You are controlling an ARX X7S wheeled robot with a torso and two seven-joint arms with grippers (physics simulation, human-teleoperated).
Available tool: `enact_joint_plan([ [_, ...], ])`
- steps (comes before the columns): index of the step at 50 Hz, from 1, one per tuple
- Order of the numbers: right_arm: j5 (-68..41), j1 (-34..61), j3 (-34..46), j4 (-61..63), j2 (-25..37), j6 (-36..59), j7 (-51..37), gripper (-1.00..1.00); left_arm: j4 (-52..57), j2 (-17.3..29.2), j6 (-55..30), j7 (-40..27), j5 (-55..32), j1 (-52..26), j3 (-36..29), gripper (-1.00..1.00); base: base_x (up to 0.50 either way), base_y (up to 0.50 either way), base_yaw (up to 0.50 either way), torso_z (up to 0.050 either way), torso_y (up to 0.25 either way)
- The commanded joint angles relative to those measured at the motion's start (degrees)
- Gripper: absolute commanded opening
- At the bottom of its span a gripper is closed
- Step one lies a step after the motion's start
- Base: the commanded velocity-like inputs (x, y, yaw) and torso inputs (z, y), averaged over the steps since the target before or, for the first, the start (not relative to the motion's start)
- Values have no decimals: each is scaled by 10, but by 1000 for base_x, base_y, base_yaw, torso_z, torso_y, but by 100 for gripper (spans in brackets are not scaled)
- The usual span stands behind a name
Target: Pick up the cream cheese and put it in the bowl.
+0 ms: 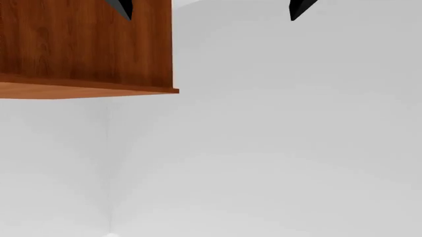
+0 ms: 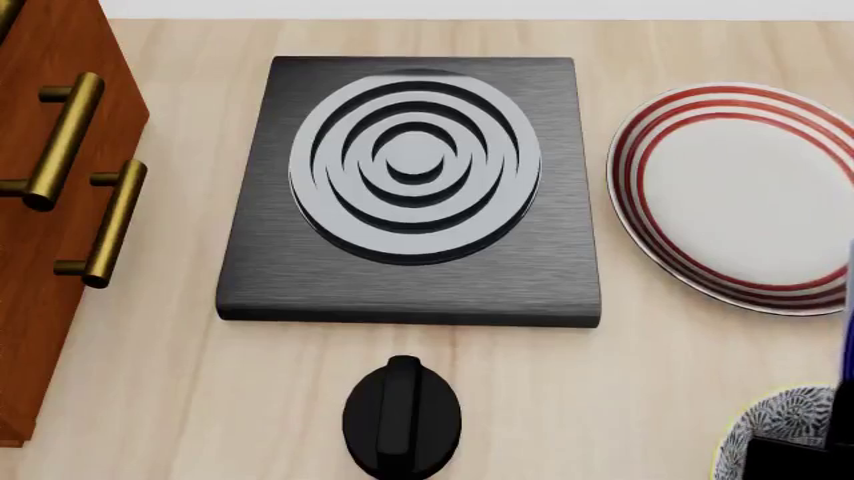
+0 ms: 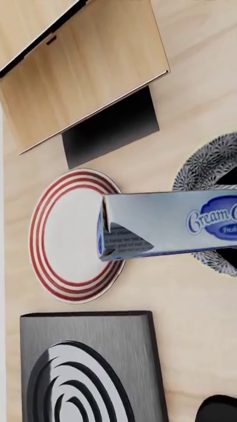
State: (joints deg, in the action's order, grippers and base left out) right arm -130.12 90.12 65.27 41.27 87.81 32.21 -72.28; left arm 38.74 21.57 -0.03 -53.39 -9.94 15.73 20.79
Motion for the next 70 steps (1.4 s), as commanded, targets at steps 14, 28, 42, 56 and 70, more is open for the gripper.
enact_joint_plan([
  [14, 59, 6, 15, -9, 17, -6, 26, -100, -1, 1, 0, 1, 3, 0, -2, 100, 0, 0, 0, 0, 0],
  [28, 103, -17, 31, -5, 21, -33, 49, -100, 2, 3, -10, -1, 10, -3, -7, 100, 0, 0, 0, 0, 1],
  [42, 137, -39, 46, 2, 22, -64, 65, -100, 1, 4, -7, 2, 8, -2, -6, 100, 0, 0, 0, 1, 0],
  [56, 173, -68, 70, -12, 19, -90, 92, -100, 2, 5, -11, 1, 12, -3, -7, 100, 0, 0, 0, 0, 1],
  [70, 187, -81, 77, -15, 22, -104, 99, -100, 2, 5, -14, 0, 15, -4, -9, 100, 0, 0, 0, 0, 1],
])
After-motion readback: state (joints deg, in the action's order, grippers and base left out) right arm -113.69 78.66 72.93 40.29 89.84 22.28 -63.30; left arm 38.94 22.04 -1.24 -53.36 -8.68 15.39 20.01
